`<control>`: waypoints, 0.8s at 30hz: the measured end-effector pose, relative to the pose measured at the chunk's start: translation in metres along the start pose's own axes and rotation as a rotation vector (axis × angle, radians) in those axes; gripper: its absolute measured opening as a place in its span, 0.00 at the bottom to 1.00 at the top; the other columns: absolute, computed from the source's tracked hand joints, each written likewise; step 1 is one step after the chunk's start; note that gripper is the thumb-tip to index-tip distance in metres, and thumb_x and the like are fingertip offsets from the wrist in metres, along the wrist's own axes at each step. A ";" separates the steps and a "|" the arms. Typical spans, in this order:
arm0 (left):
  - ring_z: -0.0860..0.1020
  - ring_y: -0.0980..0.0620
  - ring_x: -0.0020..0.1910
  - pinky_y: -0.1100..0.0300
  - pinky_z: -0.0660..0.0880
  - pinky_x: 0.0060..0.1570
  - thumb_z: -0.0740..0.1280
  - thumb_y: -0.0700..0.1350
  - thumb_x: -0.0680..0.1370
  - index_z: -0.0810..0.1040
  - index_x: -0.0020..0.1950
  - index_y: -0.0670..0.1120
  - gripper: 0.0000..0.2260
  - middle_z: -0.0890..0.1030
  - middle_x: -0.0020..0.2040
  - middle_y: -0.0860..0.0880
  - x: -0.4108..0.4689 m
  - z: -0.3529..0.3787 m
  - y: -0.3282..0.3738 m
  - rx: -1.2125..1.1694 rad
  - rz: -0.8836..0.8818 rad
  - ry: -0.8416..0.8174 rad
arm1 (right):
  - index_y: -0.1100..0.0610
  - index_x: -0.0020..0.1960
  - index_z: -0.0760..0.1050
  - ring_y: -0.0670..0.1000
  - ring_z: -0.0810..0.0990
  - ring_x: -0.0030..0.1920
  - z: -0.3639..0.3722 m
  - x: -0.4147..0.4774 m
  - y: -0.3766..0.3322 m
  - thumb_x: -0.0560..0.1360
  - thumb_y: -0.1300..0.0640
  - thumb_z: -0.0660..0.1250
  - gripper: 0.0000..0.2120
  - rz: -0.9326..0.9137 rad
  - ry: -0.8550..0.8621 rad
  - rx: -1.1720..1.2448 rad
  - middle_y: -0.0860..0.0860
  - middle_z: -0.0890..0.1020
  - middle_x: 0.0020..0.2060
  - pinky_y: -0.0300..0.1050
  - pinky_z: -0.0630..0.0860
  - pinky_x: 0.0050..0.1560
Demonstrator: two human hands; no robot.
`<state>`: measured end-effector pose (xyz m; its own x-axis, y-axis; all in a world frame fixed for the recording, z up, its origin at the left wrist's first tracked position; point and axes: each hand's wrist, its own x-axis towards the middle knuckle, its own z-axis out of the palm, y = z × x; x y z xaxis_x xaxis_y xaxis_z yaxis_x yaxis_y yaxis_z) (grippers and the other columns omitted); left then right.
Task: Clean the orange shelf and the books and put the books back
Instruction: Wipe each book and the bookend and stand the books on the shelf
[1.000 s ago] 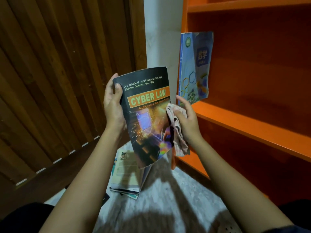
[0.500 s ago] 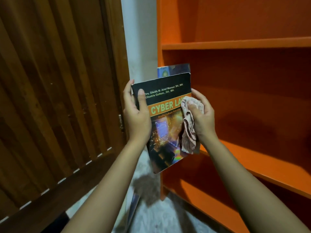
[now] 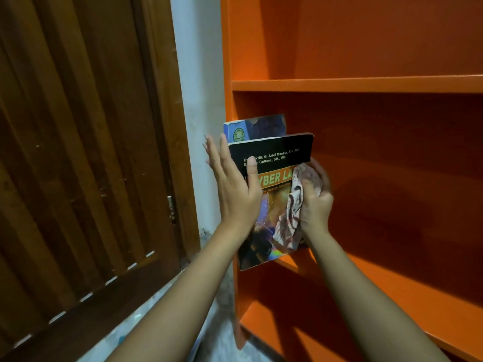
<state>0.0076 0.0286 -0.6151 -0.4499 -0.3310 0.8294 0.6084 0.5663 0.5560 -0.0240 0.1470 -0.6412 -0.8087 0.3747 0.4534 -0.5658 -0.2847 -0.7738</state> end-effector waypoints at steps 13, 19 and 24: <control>0.44 0.50 0.76 0.56 0.60 0.73 0.62 0.41 0.78 0.45 0.76 0.45 0.33 0.46 0.77 0.38 0.007 0.013 -0.026 0.054 0.043 -0.058 | 0.59 0.60 0.73 0.51 0.79 0.56 0.020 0.044 0.023 0.71 0.58 0.64 0.17 0.020 -0.067 -0.041 0.52 0.80 0.54 0.48 0.75 0.60; 0.49 0.62 0.71 0.82 0.56 0.61 0.62 0.33 0.78 0.50 0.75 0.43 0.30 0.53 0.75 0.35 0.005 0.008 -0.032 0.031 0.126 -0.048 | 0.62 0.64 0.72 0.37 0.78 0.49 0.016 0.038 0.040 0.77 0.64 0.63 0.16 0.054 -0.128 -0.163 0.46 0.78 0.52 0.39 0.76 0.55; 0.58 0.46 0.75 0.51 0.70 0.67 0.61 0.38 0.79 0.46 0.75 0.54 0.32 0.54 0.76 0.40 0.004 0.006 -0.036 0.023 0.089 -0.118 | 0.61 0.63 0.73 0.43 0.79 0.53 0.013 0.031 0.043 0.77 0.63 0.64 0.15 0.067 -0.101 -0.195 0.50 0.79 0.55 0.47 0.76 0.59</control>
<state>-0.0202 0.0119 -0.6318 -0.4692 -0.1888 0.8627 0.6349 0.6068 0.4782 -0.0757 0.1349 -0.6542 -0.8610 0.2680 0.4323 -0.4762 -0.1264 -0.8702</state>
